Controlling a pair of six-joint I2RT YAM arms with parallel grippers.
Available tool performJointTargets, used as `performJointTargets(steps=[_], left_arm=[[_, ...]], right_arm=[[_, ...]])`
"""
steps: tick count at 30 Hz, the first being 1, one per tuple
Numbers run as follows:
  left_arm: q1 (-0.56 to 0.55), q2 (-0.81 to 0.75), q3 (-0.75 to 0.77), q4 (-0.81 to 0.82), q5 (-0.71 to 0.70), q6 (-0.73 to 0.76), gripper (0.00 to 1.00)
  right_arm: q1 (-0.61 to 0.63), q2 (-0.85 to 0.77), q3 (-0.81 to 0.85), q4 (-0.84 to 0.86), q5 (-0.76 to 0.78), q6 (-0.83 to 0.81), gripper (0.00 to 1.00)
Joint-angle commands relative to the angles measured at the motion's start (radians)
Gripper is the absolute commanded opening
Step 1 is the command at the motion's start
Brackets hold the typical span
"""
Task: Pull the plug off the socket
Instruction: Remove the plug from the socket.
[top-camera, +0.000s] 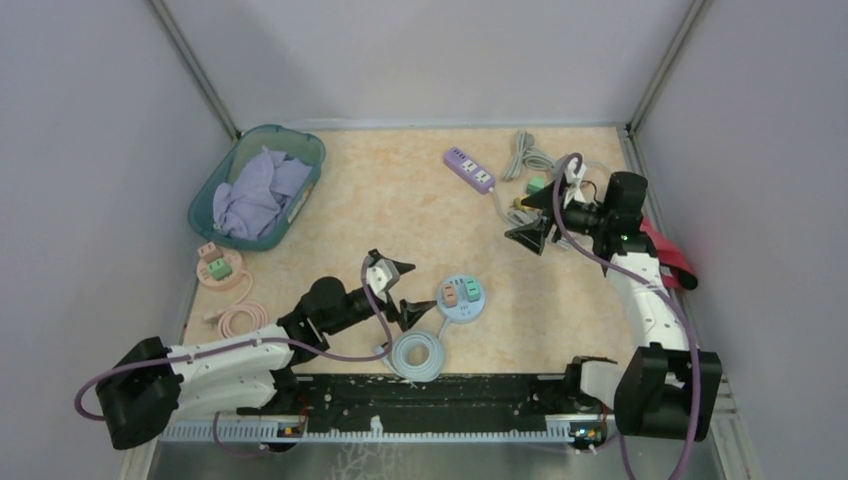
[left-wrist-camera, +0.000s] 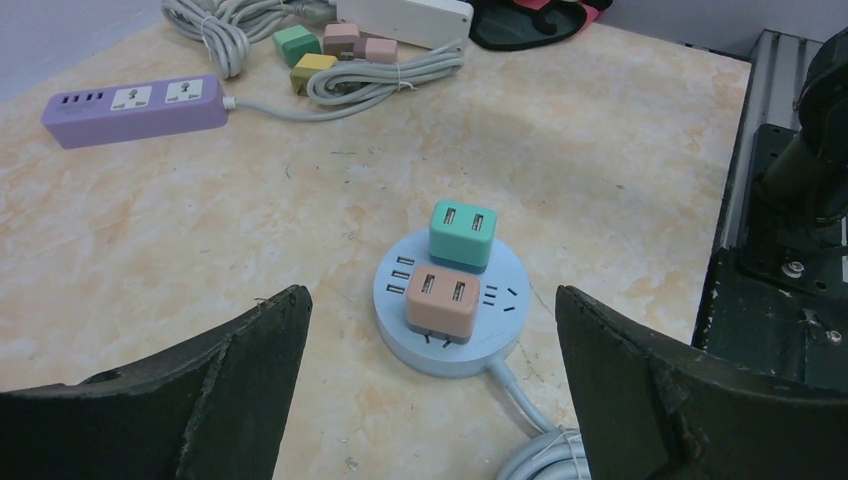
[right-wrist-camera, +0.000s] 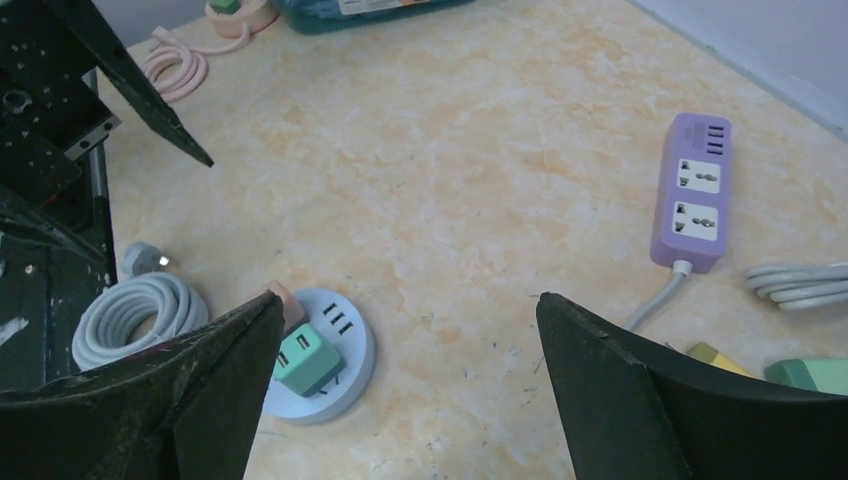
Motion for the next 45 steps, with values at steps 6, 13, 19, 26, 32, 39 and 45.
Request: performJointTargets(steps=[6,13,19,26,32,39,45], left_arm=[[-0.002,0.018,-0.021,0.065,-0.003,-0.003,0.96],[-0.001,0.004,-0.060,0.064,0.009,-0.005,0.95],[-0.001,-0.007,-0.089,0.070,0.015,-0.002,0.95],[-0.001,0.011,-0.104,0.093,0.021,-0.013,0.95],[-0.001,0.052,-0.104,0.129,0.028,-0.011,0.94],[0.003,0.140,-0.085,0.194,0.047,0.022,0.95],[0.016,0.248,-0.056,0.274,0.113,0.084,0.96]], right_arm=[[0.148,0.054,0.134,-0.669,-0.103,-0.961,0.99],[0.328,0.138,0.149,-0.772,0.106,-1.194,0.99],[0.445,0.233,0.153,-0.774,0.213,-1.187,0.97],[0.526,0.300,0.119,-0.655,0.364,-1.091,0.87],[0.565,0.329,0.104,-0.597,0.416,-1.051,0.76],[0.598,0.337,0.080,-0.570,0.475,-1.051,0.63],[0.598,0.333,0.075,-0.577,0.472,-1.063,0.44]])
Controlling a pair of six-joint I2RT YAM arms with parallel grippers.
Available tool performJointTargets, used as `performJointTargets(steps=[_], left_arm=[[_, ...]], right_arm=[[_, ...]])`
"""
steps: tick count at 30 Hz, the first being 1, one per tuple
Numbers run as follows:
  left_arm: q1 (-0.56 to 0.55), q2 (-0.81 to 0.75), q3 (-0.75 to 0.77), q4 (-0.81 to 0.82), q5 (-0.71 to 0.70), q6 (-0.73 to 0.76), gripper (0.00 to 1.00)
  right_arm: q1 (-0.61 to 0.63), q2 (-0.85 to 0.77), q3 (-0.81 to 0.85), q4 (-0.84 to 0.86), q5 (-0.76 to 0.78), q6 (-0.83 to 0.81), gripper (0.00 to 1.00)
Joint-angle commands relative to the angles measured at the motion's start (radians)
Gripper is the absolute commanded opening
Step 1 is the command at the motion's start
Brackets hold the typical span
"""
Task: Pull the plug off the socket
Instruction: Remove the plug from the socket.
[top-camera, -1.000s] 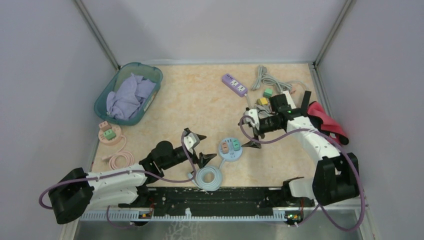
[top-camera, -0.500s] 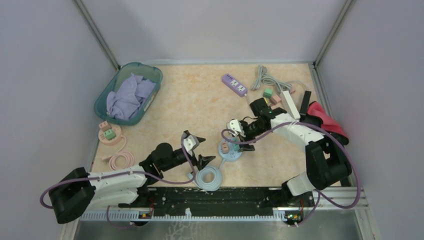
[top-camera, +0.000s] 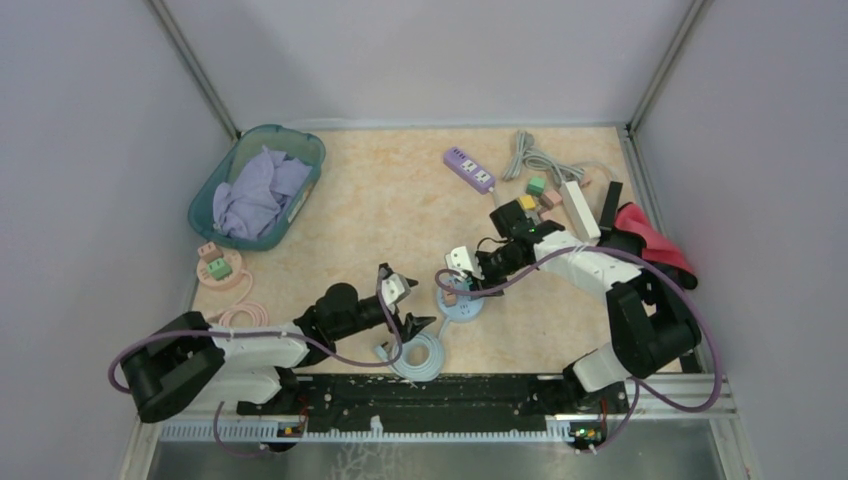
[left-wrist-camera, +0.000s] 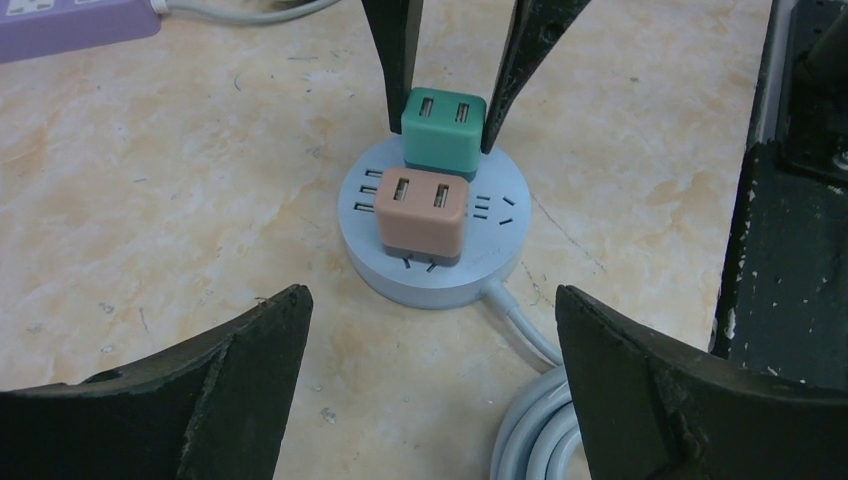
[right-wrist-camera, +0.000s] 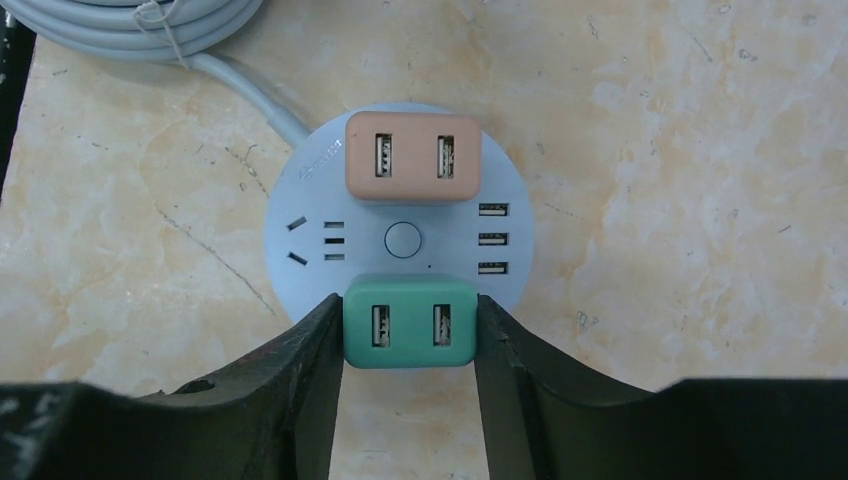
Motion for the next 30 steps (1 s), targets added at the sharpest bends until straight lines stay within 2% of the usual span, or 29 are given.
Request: performJointTargets(steps=[1,4,8,14,20,25,30], left_arm=[[0.010,0.081,0.045,0.127,0.080,0.068,0.97],[0.016,0.155,0.067,0.174,0.109,0.100,0.99],[0.027,0.262,0.114,0.224,0.127,0.119,1.00],[0.070,0.388,0.150,0.318,0.139,0.094,1.00],[0.154,0.500,0.163,0.453,0.298,-0.015,0.97],[0.159,0.556,0.155,0.579,0.373,-0.059,0.95],[0.157,0.588,0.170,0.590,0.395,-0.061,0.92]], right_arm=[[0.005,0.005,-0.003,0.017,-0.003,-0.014,0.38],[0.006,0.001,-0.001,0.010,-0.008,-0.017,0.23],[0.006,-0.008,-0.007,0.014,-0.014,-0.018,0.18],[0.006,-0.014,-0.012,0.018,-0.019,-0.018,0.16],[0.006,-0.013,-0.012,0.018,-0.025,-0.018,0.15],[0.006,-0.012,-0.014,0.021,-0.025,-0.016,0.15],[0.005,-0.008,-0.013,0.022,-0.028,-0.013,0.15]])
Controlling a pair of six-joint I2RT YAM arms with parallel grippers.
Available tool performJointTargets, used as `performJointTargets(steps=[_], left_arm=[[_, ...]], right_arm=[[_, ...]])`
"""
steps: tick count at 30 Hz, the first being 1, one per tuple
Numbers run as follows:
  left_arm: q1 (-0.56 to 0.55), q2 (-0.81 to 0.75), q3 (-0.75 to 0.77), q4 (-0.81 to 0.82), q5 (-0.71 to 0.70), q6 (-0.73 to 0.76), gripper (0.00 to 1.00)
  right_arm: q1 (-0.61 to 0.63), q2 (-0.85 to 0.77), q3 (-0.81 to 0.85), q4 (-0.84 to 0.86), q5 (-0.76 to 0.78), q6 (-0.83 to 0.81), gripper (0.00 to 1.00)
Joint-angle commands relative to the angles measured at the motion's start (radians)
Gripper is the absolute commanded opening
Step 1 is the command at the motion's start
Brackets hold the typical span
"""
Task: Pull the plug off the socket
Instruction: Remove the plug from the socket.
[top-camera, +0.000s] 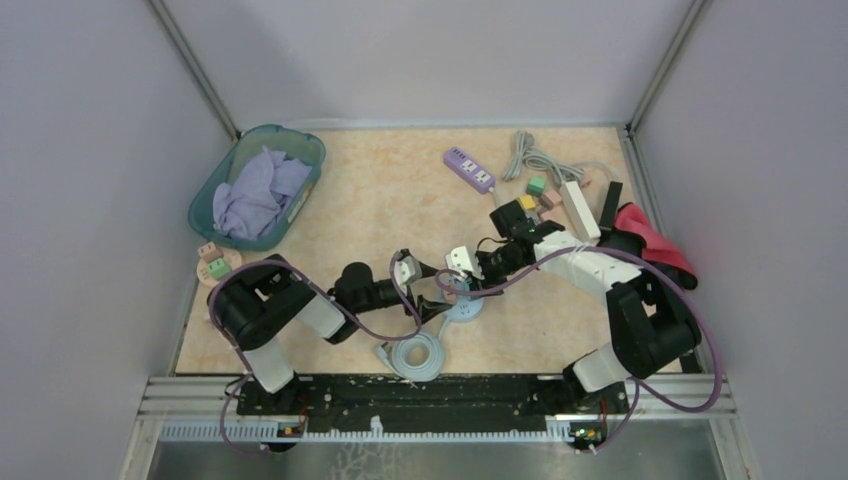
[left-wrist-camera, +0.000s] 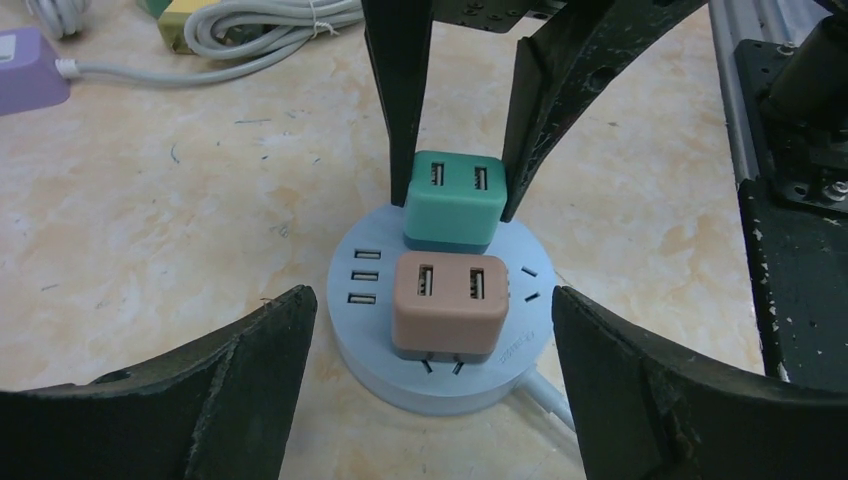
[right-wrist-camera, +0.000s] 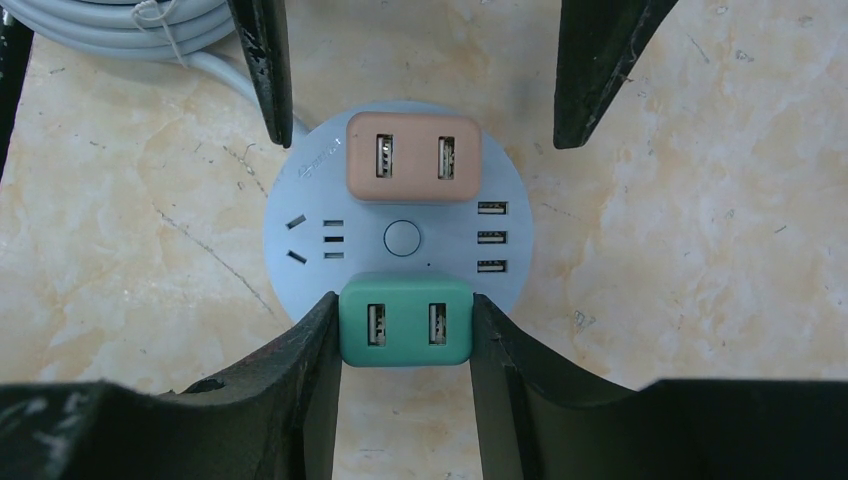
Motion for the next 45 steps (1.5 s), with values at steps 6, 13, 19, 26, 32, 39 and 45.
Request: performJointTargets(steps=[6,13,19,26,32,39,45], left_arm=[[0.001,0.066,0.082,-0.007,0.095,0.018,0.78],[0.001,0.090,0.093,-0.030,0.100,0.022,0.68],[0.000,0.092,0.090,-0.064,0.089,0.035,0.63],[-0.001,0.094,0.117,-0.118,0.103,0.028,0.09],[-0.003,0.110,0.110,-0.117,0.093,0.040,0.00],[-0.010,0.120,0.101,-0.124,0.081,0.045,0.00],[-0.010,0.116,0.090,-0.124,0.072,0.050,0.00]], right_arm=[[0.005,-0.006,-0.011,0.025,-0.028,-0.004,0.14],[0.005,-0.003,-0.011,0.027,-0.032,0.000,0.13],[0.006,-0.004,-0.009,0.027,-0.035,0.005,0.11],[0.005,-0.009,-0.014,0.040,-0.047,0.022,0.00],[0.011,-0.022,-0.032,0.079,-0.132,0.058,0.00],[0.014,-0.021,-0.036,0.217,-0.112,0.215,0.00],[-0.038,-0.041,-0.037,0.167,-0.054,0.125,0.00]])
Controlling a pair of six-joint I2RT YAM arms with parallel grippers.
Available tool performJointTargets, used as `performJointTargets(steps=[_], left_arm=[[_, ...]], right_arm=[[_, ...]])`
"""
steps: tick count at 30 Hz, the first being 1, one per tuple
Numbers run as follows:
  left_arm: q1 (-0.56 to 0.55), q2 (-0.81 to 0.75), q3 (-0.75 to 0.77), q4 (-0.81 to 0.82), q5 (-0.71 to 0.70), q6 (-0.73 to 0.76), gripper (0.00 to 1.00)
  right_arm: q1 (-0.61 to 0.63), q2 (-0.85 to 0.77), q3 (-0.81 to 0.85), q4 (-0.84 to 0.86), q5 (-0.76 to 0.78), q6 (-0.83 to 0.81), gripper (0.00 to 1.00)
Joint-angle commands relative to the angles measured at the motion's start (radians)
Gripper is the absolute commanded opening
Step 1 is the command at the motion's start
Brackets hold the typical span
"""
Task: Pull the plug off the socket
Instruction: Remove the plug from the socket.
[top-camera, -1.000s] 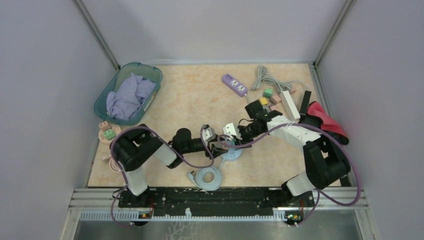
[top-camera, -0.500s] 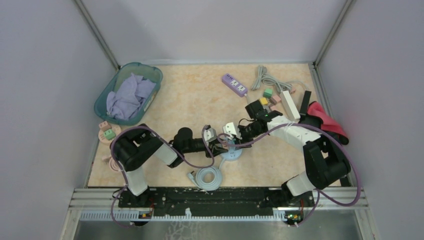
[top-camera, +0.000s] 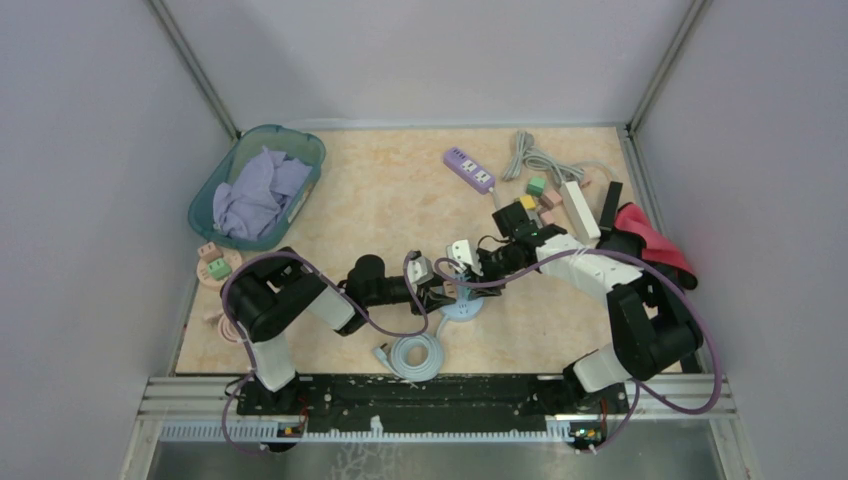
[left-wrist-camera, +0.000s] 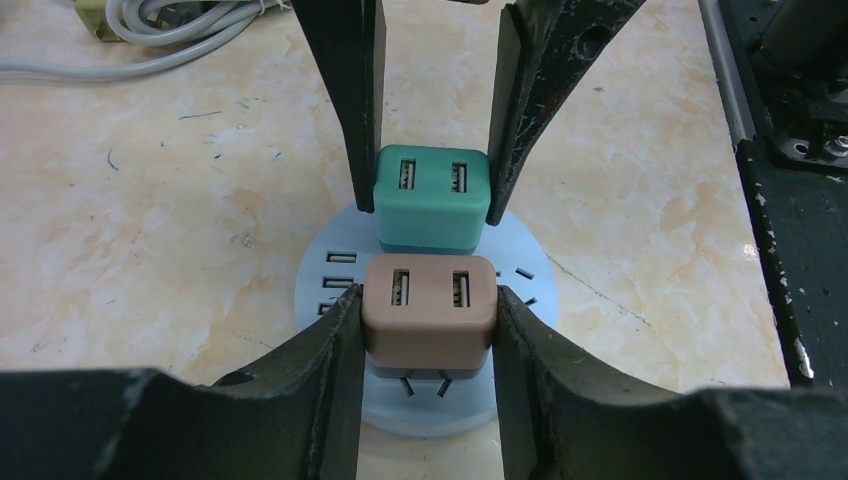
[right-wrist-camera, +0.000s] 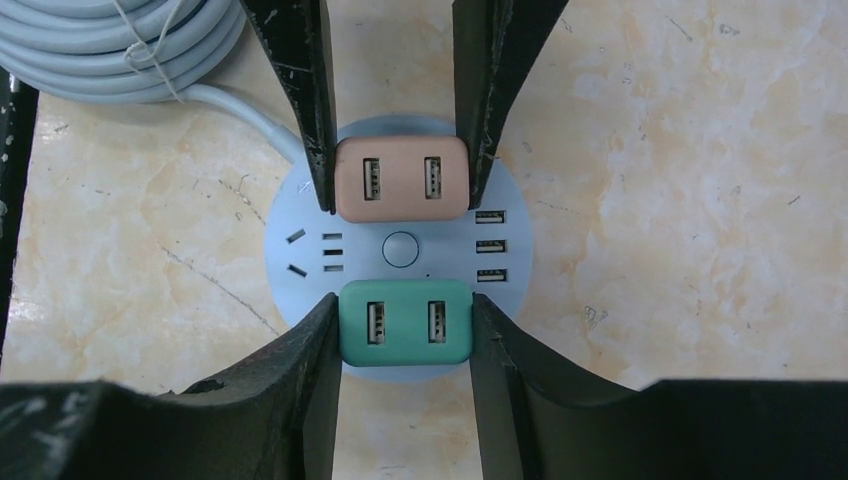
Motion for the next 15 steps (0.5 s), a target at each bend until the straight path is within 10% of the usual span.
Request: performJointTargets(steps=[1,8,15], left_arm=[[-0.009,0.031,-0.008,-0.043,-0.020,-0.002,0.00],[-0.009,0.033,0.000,-0.045,-0.021,-0.003,0.00],[-0.012,0.029,-0.001,-0.056,-0.028,-0.002,0.00]], right_arm=[[-0.038,-0.037,-0.006,0.054,-0.034,-0.065,0.00],[-0.053,-0.054,-0.036,-0.048,-0.197,-0.215,0.00],[0.000,-0.051,-0.039,0.116,-0.215,0.008,0.00]])
